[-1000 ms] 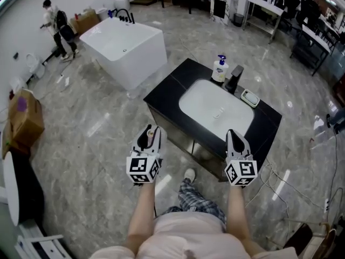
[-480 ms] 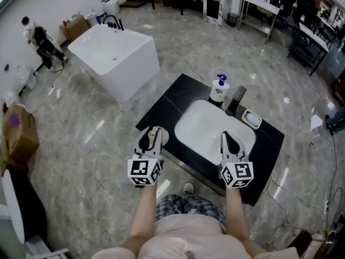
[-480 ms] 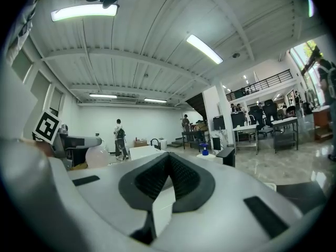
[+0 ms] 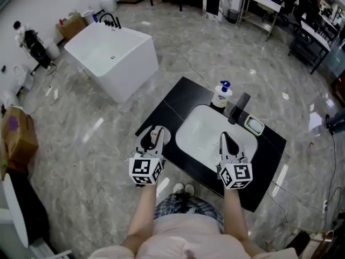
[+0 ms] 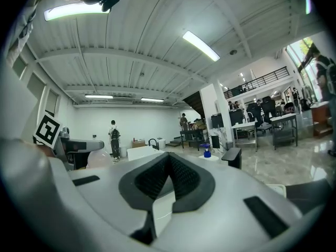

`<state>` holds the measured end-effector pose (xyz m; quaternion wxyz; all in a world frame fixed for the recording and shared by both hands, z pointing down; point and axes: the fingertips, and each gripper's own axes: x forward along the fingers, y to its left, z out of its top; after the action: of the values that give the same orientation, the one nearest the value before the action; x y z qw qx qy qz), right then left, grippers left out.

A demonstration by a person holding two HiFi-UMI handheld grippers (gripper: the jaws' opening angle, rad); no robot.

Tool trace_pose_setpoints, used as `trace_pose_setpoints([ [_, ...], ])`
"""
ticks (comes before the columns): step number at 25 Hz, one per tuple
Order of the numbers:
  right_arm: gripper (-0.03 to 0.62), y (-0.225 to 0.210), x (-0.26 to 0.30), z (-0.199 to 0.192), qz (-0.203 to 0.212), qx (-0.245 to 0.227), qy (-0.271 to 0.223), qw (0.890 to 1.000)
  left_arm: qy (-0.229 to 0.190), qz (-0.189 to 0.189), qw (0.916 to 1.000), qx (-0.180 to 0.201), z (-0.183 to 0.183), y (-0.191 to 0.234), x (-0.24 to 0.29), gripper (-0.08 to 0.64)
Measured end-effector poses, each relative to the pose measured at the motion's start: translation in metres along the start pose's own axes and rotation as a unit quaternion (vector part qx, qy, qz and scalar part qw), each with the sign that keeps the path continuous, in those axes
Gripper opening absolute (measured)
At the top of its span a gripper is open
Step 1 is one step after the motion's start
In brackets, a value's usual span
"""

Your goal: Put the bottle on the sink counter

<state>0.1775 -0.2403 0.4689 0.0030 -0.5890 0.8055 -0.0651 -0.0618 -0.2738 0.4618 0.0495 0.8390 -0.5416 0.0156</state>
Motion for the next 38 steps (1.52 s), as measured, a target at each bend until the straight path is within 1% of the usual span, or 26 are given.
trace_pose_setpoints([
  [5, 0.015, 0.006, 0.016, 0.001, 0.003, 0.001, 0.002, 1.0, 0.003, -0.002, 1.0, -0.001, 0.0, 0.012, 0.012, 0.133],
  [10, 0.015, 0.027, 0.04, 0.002, 0.025, 0.0, 0.002, 1.0, 0.006, 0.006, 1.0, -0.004, -0.004, 0.031, 0.019, 0.133],
  [15, 0.015, 0.067, 0.082, -0.003, 0.078, -0.003, 0.005, 0.997, 0.011, 0.021, 0.9997, -0.003, -0.013, 0.056, 0.024, 0.133],
  [21, 0.015, 0.127, 0.146, -0.014, 0.149, -0.004, 0.006, 0.989, 0.016, 0.045, 0.9988, -0.006, -0.031, 0.091, 0.033, 0.133],
  [27, 0.015, 0.178, 0.202, -0.047, 0.206, -0.001, 0.027, 0.978, 0.031, 0.075, 0.9967, -0.007, -0.06, 0.126, 0.042, 0.133],
  [32, 0.015, 0.202, 0.233, -0.09, 0.229, -0.007, 0.056, 0.972, 0.044, 0.09, 0.9948, -0.013, -0.098, 0.147, 0.049, 0.133],
  [38, 0.015, 0.211, 0.254, -0.138, 0.245, -0.018, 0.087, 0.965, 0.079, 0.107, 0.9906, -0.029, -0.152, 0.159, 0.054, 0.133],
])
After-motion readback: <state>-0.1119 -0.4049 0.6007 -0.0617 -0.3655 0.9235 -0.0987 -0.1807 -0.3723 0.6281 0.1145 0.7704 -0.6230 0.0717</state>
